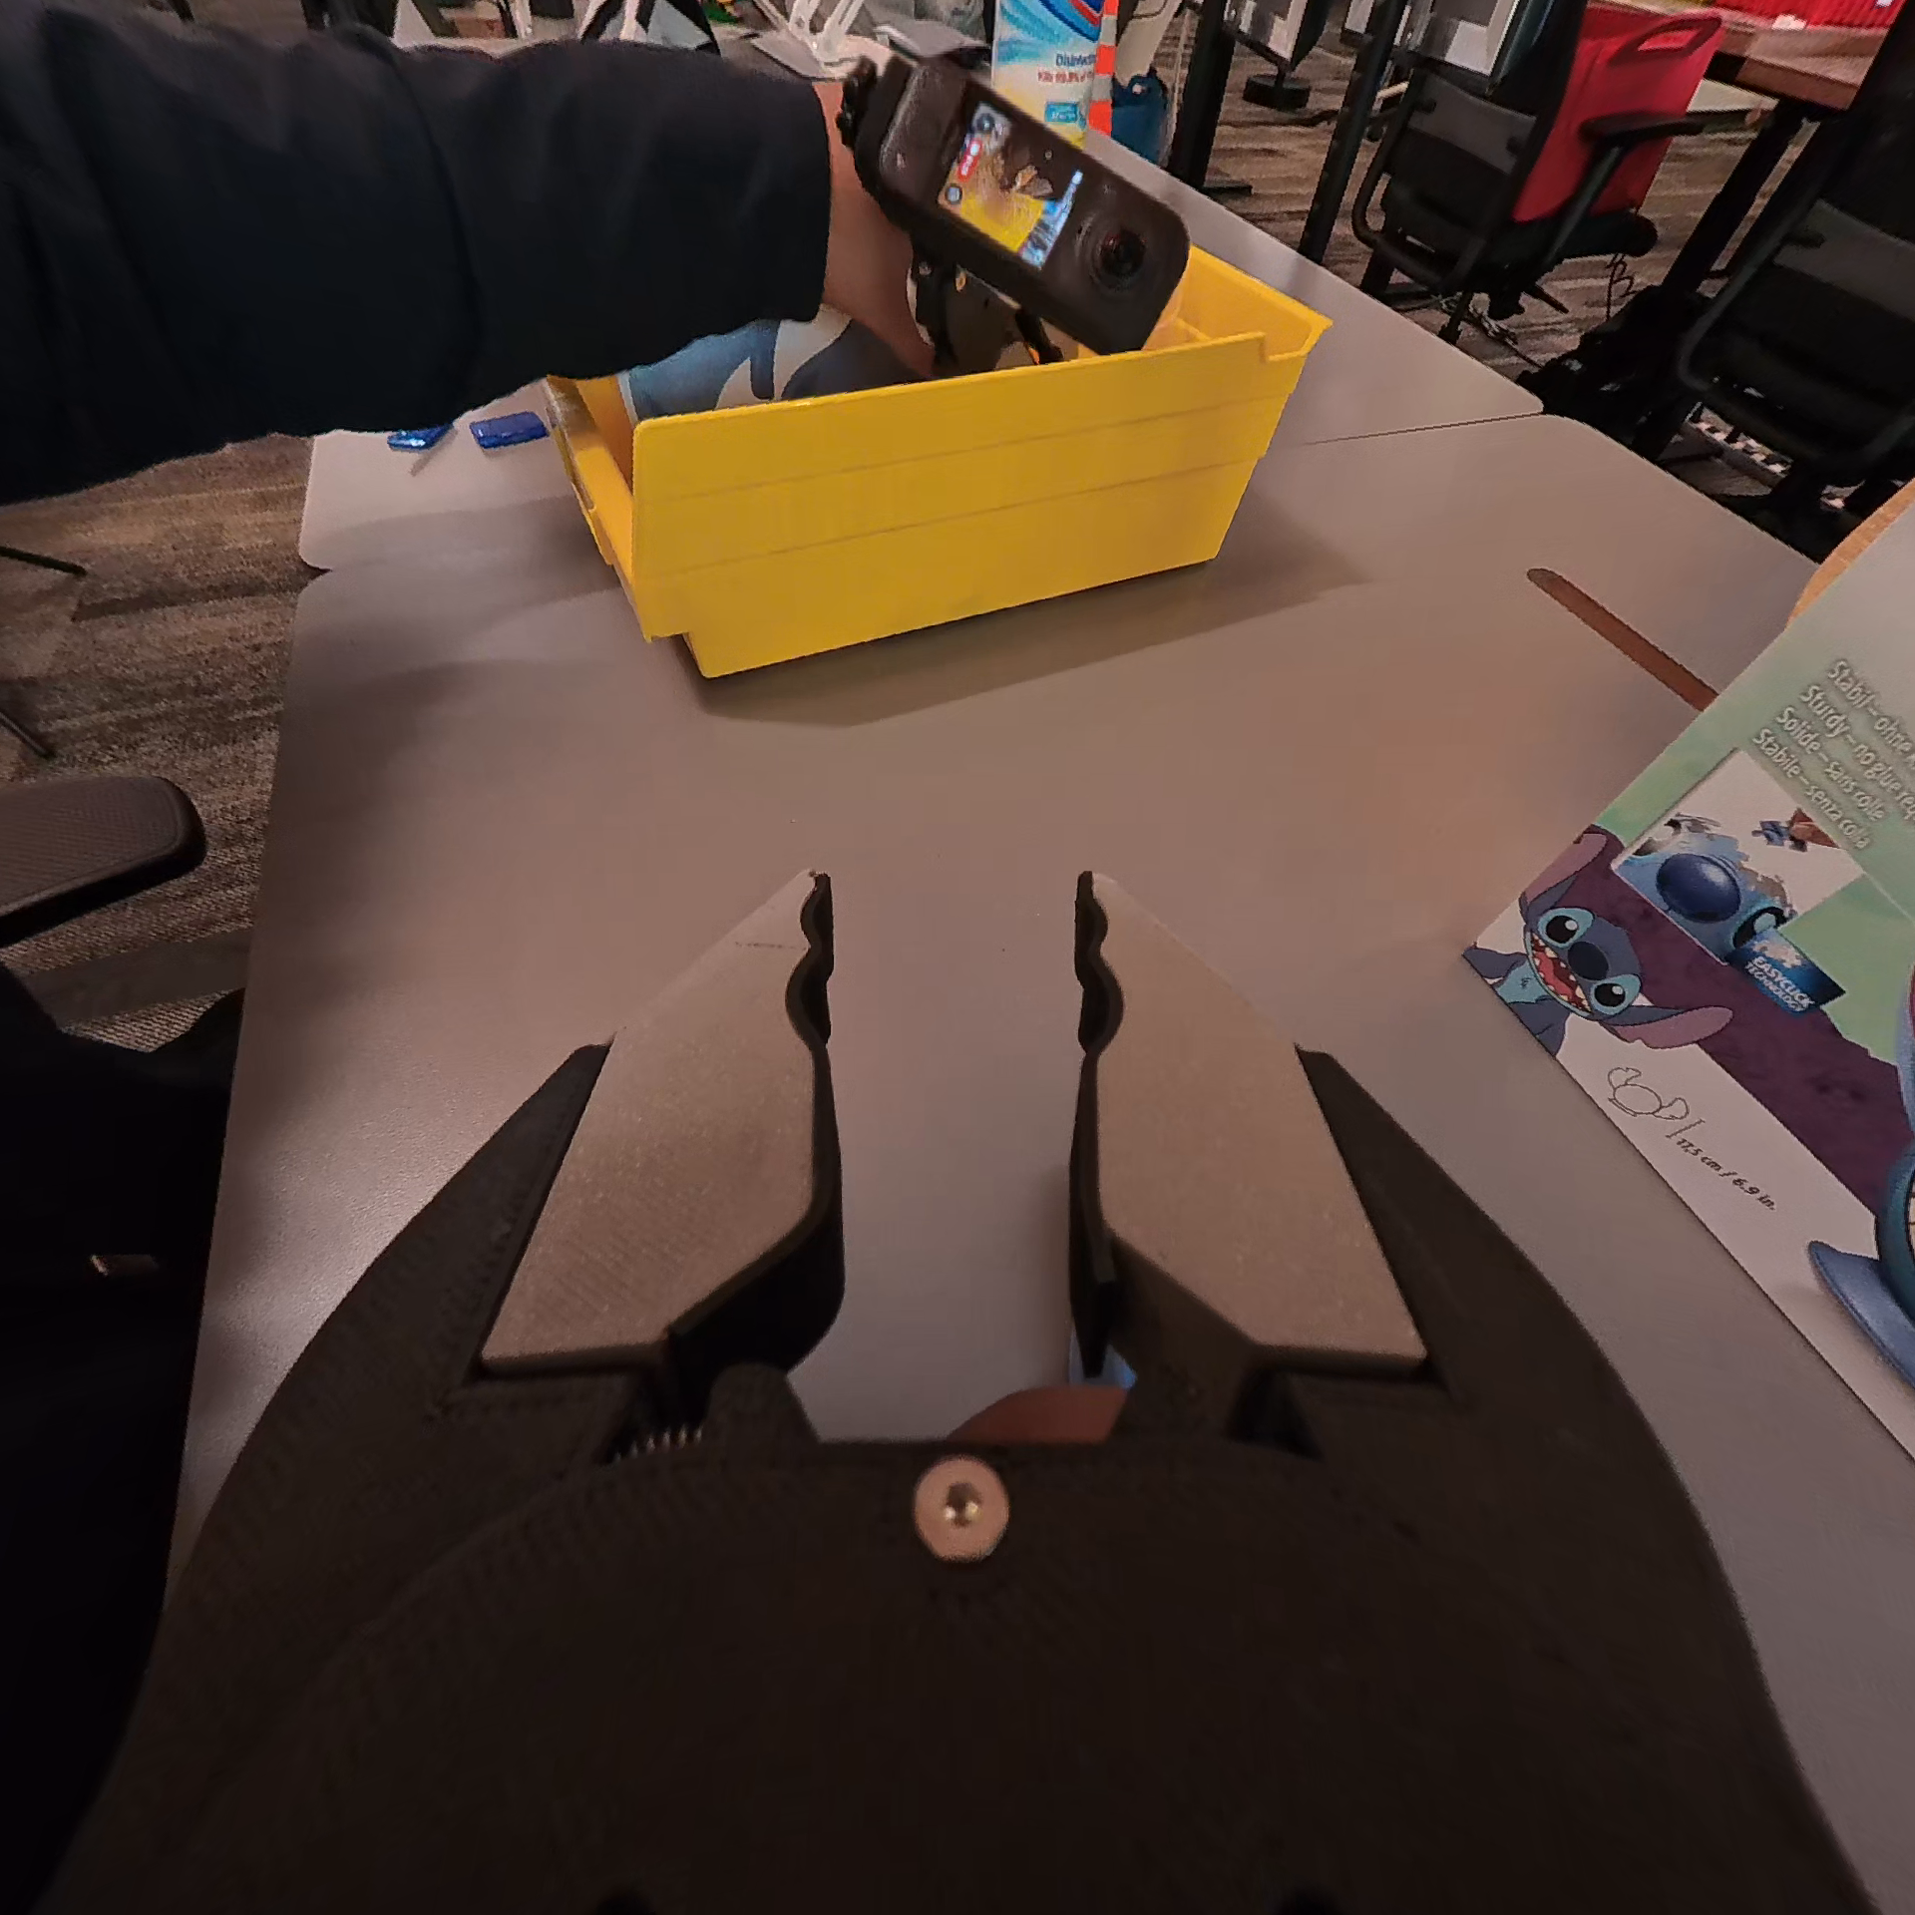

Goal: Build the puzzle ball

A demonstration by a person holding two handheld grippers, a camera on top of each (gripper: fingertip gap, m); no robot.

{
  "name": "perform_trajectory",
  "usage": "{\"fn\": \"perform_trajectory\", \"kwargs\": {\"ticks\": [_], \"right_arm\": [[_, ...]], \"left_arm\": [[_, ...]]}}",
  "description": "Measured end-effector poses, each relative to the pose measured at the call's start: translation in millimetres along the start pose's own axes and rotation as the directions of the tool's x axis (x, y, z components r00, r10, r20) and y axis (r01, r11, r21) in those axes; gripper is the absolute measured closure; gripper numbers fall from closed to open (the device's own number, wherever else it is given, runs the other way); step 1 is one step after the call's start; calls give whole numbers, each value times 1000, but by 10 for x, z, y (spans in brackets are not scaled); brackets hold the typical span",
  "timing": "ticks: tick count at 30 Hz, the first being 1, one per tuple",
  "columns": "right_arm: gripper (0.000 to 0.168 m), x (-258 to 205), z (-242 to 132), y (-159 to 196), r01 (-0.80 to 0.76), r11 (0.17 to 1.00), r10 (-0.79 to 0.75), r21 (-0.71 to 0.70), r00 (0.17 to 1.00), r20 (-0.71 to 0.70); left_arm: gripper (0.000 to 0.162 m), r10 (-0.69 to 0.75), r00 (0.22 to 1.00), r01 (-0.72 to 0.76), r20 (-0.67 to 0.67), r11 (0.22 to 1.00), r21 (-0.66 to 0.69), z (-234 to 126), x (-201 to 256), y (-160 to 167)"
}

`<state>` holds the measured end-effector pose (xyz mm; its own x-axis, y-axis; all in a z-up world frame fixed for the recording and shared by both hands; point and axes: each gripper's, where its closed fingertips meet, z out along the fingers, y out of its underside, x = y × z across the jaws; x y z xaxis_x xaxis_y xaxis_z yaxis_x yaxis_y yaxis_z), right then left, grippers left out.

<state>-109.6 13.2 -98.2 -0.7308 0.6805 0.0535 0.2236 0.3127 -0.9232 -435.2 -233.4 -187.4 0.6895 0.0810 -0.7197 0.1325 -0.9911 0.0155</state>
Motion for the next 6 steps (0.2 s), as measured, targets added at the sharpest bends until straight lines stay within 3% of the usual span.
{"fn": "perform_trajectory", "kwargs": {"ticks": [6], "right_arm": [[125,1,-12,-10,1,1000,-1,5,1000,-2]], "left_arm": [[158,-72,991,75,-110,997,31,-206,-29,-25]]}}
